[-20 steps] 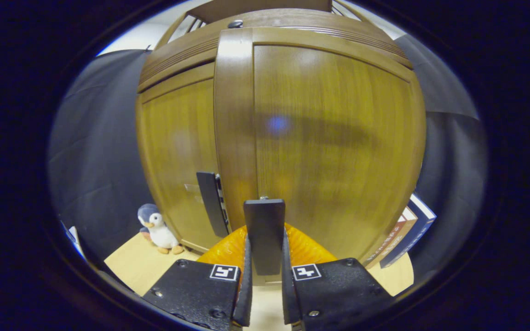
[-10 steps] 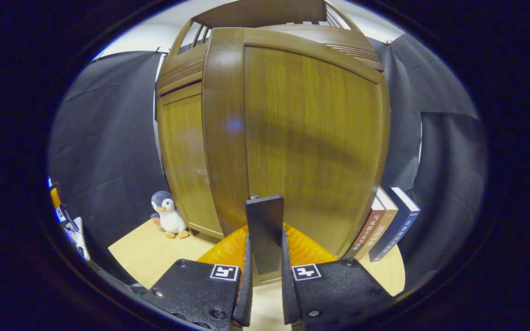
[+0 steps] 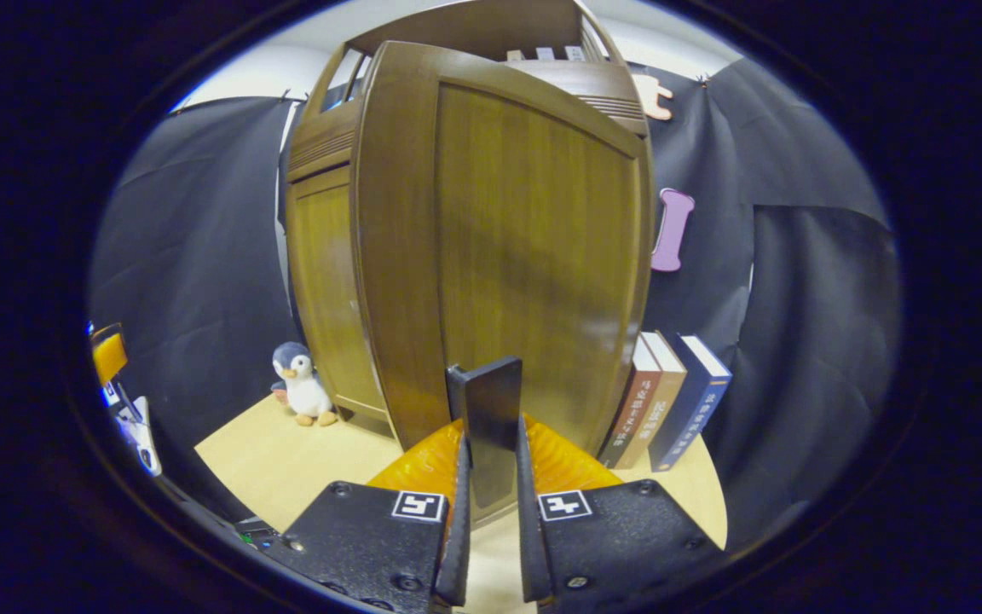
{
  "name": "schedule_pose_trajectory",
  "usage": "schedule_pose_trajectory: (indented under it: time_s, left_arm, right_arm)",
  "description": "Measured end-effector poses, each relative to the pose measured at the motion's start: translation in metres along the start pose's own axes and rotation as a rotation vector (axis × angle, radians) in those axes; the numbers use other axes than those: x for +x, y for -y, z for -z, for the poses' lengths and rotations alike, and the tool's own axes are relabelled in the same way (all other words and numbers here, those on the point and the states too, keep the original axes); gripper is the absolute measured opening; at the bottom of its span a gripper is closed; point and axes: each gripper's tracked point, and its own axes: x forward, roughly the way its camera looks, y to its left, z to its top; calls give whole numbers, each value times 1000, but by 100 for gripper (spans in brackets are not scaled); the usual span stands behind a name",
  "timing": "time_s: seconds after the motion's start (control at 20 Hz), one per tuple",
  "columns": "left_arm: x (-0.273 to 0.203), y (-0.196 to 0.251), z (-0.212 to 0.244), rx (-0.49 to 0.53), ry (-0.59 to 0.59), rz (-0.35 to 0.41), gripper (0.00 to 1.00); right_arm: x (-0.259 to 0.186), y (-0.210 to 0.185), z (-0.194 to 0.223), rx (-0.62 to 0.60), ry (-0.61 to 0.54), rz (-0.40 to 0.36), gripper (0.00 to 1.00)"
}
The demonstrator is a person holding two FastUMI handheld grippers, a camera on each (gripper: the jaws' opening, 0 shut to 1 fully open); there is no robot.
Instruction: Open the right door of the double-door shoe cabinet with the right hand, and open the left door with the left hand.
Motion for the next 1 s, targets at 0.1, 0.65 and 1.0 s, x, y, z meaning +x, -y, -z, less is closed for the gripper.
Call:
schedule_pose_trajectory:
  time_s: [0.1,0.65,1.0]
  left_arm:
    - [1,6,1,0,-1,11,96]
    - [13,59,-3,15,-6,104,96]
    - [23,92,-9,9,-12,140,96]
  right_arm:
    - [-9,14,3,9,0,26,26]
    - [-42,91,12,21,-12,162,9]
    - [-46,134,14,29,-37,148,4]
